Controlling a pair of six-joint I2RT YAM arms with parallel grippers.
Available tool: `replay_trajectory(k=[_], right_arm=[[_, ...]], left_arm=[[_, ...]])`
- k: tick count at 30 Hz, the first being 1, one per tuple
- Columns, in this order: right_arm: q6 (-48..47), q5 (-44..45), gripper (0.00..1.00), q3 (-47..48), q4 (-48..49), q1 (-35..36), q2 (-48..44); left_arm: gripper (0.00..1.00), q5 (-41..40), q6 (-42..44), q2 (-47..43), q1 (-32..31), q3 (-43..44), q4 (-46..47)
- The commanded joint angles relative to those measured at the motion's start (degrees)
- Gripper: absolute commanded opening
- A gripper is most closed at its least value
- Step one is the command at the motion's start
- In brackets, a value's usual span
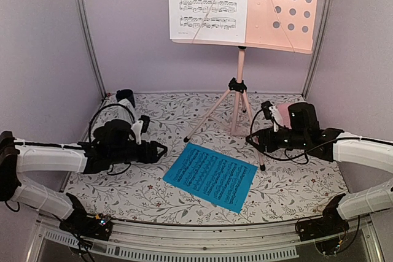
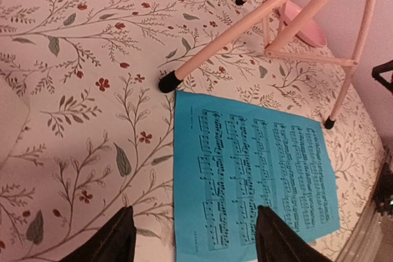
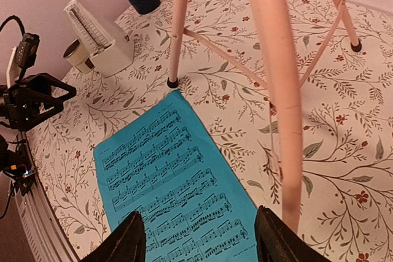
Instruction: Set up the instrument practice props
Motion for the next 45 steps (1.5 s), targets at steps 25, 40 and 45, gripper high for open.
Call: replay_trajectory(k=[25,40,45], right_arm=[[3.5,6.1,0.32,4.5,6.9,12.1,32.2],[5.0,3.5,0.3,5.8,9.1,15.6,39.0],[5.7,2.2,0.3,6.2,9.9,16.3,39.5]], left_arm=[[0.62,-16.0,-59.8,4.9,-20.4,-6.3,-1.6],[0.65,-16.8,-59.2,21.9,-20.7,-3.3,22.4],[0.74,-20.8,-51.5,21.1,-20.6,-6.4,35.2]])
